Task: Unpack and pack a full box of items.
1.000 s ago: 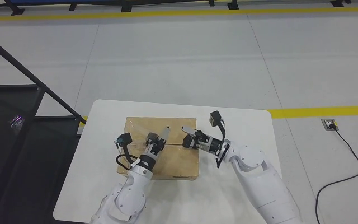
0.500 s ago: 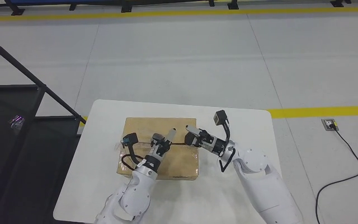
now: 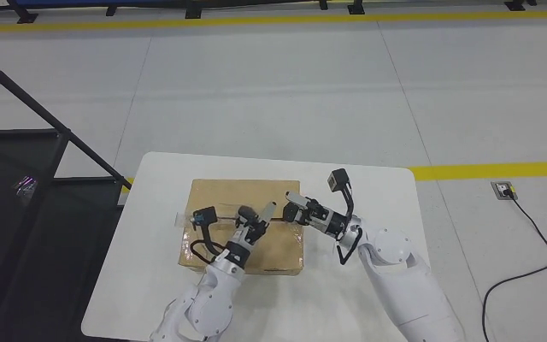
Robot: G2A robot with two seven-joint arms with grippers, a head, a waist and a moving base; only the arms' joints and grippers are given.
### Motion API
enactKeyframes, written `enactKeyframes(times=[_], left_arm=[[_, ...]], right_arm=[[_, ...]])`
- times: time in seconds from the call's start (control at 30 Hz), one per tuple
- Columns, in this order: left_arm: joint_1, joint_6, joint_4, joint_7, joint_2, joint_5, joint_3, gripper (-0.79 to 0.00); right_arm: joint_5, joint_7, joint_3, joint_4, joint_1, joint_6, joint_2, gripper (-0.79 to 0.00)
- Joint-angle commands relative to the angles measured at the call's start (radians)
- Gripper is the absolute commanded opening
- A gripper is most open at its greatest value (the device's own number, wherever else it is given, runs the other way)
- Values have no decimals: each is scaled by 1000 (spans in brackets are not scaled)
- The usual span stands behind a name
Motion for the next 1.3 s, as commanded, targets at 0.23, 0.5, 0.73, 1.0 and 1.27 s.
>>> enactKeyframes(times=[0.23, 0.5, 0.73, 1.0, 1.27], left_arm=[[-8, -3, 9, -3, -10, 26, 19, 0], [-20, -13, 10, -20, -19, 54, 45, 0], [-5, -61, -14, -22, -25, 73, 68, 0], [63, -112, -111, -42, -20, 15, 23, 0], [140, -123, -232, -74, -4, -132, -136, 0]], right_arm=[[9, -3, 4, -4, -11, -11, 6, 0], [13, -14, 15, -22, -30, -24, 13, 0], [24, -19, 20, -26, -41, -34, 18, 0], [17, -109, 44, -65, -64, -139, 21, 0], [-98, -315, 81, -211, -140, -270, 26, 0]])
